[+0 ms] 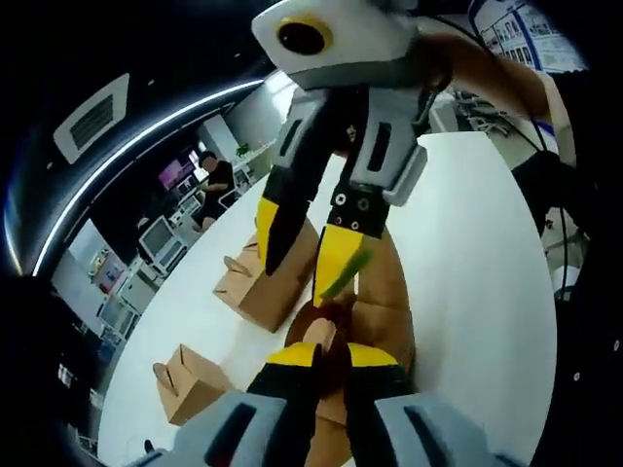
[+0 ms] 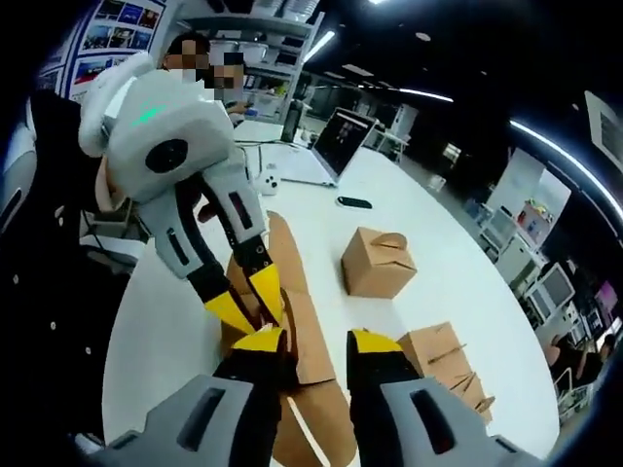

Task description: Pick up one paper box from the group, open the paper box, and remove the item inside

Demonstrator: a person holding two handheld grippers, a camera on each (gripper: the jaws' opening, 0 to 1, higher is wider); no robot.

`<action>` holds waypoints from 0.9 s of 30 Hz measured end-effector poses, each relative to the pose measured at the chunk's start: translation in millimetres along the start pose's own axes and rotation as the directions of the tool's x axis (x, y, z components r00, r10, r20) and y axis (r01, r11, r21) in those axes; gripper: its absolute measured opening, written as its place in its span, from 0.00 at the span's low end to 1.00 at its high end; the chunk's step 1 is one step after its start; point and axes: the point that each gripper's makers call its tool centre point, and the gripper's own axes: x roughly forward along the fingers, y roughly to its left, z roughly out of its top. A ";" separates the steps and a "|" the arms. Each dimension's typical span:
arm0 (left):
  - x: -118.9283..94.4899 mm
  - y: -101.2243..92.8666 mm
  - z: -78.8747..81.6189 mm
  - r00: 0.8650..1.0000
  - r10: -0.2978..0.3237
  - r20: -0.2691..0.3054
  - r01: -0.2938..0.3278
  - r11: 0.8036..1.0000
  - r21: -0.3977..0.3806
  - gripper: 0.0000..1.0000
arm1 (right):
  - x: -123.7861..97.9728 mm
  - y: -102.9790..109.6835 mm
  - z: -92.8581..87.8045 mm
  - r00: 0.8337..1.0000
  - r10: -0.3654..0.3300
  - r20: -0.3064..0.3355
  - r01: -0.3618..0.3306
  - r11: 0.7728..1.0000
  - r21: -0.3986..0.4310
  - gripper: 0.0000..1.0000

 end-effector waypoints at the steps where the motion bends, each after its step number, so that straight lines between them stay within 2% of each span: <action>1: 0.0 0.9 -0.4 1.000 0.005 -0.003 -0.005 1.000 -0.003 0.07 | 2.2 -0.4 -1.2 1.000 0.000 -0.005 0.000 1.000 -0.001 0.23; 8: -0.4 1.0 -0.2 1.000 0.018 -0.012 -0.018 0.999 0.029 0.07 | 8.5 6.3 -3.7 1.000 0.029 0.001 -0.029 0.999 0.018 0.21; 15: -1.9 2.2 3.8 0.999 0.032 0.001 -0.032 0.998 0.047 0.06 | 14.4 12.9 -4.8 0.999 0.049 -0.009 -0.049 0.999 0.020 0.07; 19: -2.4 2.5 2.1 0.999 0.034 0.001 -0.034 0.998 0.046 0.05 | 15.1 14.7 -4.1 0.998 0.056 -0.016 -0.055 0.998 0.020 0.04; 27: -11.2 4.0 10.8 0.998 0.045 0.036 -0.047 0.998 0.044 0.04 | 11.1 7.8 2.8 1.000 0.018 -0.021 -0.018 1.000 -0.001 0.03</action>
